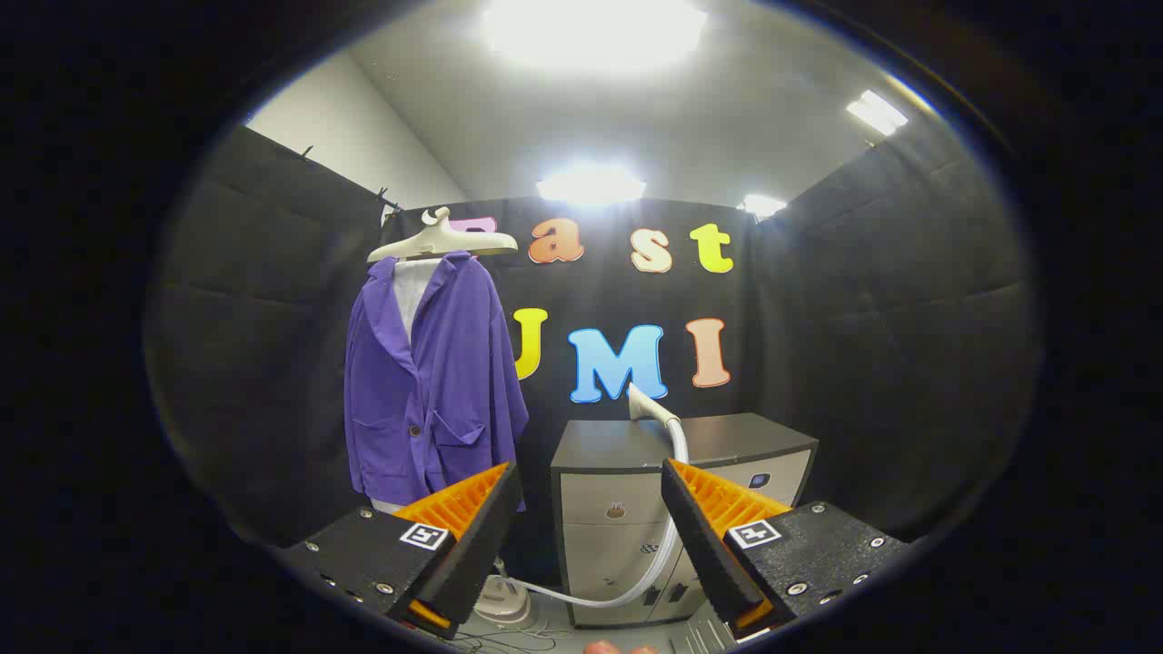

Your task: Iron the clothes twice with a garment steamer, once on the left side and once on the right side.

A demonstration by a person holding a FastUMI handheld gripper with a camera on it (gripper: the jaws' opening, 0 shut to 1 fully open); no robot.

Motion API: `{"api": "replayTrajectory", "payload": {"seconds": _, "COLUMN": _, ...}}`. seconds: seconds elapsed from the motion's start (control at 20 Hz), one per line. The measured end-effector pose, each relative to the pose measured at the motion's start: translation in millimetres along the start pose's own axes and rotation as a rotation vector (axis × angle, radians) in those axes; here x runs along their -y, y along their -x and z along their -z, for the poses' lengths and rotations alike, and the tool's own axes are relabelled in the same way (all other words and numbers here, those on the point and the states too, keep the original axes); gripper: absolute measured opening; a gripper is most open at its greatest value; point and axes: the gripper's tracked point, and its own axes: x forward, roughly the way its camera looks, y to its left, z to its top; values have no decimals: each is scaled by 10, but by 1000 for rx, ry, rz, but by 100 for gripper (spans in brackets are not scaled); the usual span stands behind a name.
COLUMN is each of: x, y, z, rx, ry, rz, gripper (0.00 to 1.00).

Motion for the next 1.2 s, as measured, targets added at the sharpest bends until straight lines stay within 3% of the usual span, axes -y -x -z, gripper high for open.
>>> {"api": "replayTrajectory", "payload": {"seconds": 1.2, "x": 67, "y": -154, "z": -392, "rx": 33, "ry": -15, "rz": 12, "gripper": 95}}
